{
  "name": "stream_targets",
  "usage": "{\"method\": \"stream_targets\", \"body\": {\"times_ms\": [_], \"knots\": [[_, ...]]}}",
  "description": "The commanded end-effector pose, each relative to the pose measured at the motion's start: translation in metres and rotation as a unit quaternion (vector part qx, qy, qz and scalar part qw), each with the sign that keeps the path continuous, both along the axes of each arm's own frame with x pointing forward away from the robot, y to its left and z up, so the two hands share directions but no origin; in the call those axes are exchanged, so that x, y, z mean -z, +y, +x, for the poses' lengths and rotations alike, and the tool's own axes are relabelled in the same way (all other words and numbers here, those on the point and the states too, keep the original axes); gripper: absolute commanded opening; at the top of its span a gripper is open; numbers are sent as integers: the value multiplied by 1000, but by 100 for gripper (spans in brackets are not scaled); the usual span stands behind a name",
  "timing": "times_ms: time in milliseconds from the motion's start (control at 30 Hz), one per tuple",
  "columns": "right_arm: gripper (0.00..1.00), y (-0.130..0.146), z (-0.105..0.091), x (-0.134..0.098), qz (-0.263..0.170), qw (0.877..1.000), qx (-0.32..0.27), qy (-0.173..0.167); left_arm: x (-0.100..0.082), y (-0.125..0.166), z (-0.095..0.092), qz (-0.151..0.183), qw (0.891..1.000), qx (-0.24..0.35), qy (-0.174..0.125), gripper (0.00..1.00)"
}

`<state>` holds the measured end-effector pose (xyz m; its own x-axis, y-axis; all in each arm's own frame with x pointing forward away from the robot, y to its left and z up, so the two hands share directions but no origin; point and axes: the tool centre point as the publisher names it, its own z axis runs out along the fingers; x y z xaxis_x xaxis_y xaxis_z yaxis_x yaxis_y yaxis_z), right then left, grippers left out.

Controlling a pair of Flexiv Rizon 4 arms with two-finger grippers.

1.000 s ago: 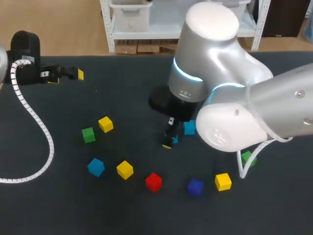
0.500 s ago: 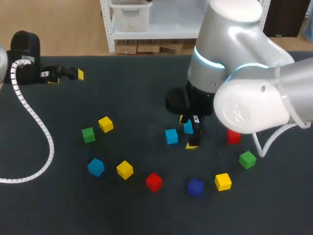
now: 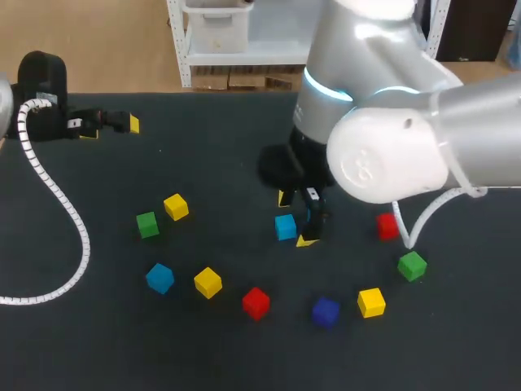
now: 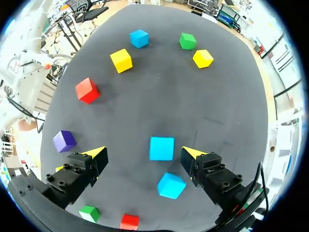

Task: Place the blue cubes, place green cubes on the blue cubes, place the yellow cubes on the green cubes, then place the red cubes on the yellow cubes, and place purple cube on the red cubes.

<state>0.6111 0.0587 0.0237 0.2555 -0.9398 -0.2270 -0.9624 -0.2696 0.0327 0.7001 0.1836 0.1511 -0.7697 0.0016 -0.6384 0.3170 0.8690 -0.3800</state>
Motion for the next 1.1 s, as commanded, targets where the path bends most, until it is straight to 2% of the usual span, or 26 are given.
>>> {"method": "stream_targets", "body": {"times_ms": [33,167,233,267,300,333,367,500,567,600,633,800,1100], "knots": [[100,6,5,9,-4,1000,4,-3,1,1,0,-2,1000,1,-2,100],[100,6,8,16,-9,1000,8,-13,1,1,0,-2,1000,1,-2,100],[93,6,10,19,-11,1000,11,-13,1,1,0,-2,1000,1,-2,100],[93,6,11,20,-12,1000,12,-13,1,1,0,-2,1000,1,-2,100],[85,6,12,22,-14,1000,12,-14,1,1,0,-2,1000,1,-2,100],[55,6,13,24,-15,1000,13,-15,1,1,0,-2,1000,1,-2,100],[48,6,13,24,-16,1000,14,-16,1,1,0,-2,1000,1,-2,100],[42,7,16,28,-18,1000,17,-17,1,1,0,-2,1000,1,-2,100],[31,6,16,28,-21,999,19,-19,1,1,0,-2,1000,1,-2,100],[19,6,17,28,-21,999,19,-20,1,1,0,-2,1000,1,-2,100],[0,5,17,28,-22,999,19,-20,1,1,0,-2,1000,1,-2,100],[0,4,23,23,-26,998,48,-22,1,1,0,-2,1000,1,-2,100],[0,4,48,22,-40,989,141,-36,1,1,0,-2,1000,1,-2,100]]}}
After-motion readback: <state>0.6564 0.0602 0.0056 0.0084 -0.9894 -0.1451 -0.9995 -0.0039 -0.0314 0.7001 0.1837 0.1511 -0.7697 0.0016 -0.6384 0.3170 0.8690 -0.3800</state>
